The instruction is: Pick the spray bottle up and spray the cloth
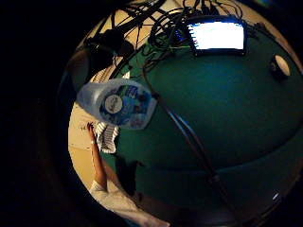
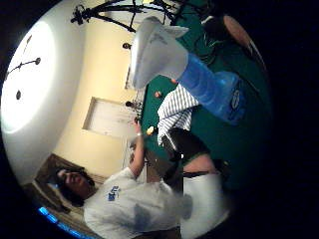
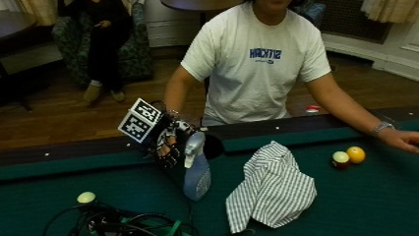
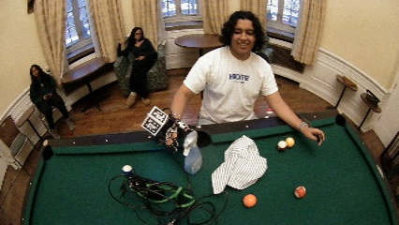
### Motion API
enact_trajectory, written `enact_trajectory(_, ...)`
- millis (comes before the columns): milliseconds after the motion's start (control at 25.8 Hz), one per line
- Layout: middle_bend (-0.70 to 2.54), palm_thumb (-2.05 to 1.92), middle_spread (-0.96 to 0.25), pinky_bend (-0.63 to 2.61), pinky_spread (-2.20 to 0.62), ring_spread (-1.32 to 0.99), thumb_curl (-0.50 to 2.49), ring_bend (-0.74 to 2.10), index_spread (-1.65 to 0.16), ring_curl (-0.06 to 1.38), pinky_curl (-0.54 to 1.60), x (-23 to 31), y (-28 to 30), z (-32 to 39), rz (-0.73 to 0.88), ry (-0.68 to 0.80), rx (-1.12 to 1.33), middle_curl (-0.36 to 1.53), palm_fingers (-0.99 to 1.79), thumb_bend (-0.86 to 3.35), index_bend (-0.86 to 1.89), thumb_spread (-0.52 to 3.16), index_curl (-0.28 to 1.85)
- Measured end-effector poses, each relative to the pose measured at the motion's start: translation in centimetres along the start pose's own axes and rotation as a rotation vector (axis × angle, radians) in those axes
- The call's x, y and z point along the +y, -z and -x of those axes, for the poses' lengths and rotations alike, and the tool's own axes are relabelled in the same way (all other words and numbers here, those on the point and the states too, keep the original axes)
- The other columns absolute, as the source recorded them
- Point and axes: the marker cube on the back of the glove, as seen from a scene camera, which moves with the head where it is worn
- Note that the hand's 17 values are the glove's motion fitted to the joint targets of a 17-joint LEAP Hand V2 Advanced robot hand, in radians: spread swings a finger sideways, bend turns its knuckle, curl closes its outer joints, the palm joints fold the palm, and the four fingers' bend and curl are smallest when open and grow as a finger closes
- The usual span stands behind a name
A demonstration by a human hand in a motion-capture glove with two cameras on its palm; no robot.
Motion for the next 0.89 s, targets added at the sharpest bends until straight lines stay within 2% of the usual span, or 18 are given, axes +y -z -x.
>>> enact_trajectory(891,0.21,0.68,-0.15,0.23,0.09,-0.15,0.39,0.39,-0.36,0.36,0.34,-3.3,-4.4,1.7,0.055,-0.003,-0.191,0.40,0.71,-0.03,0.14,0.96,0.35)
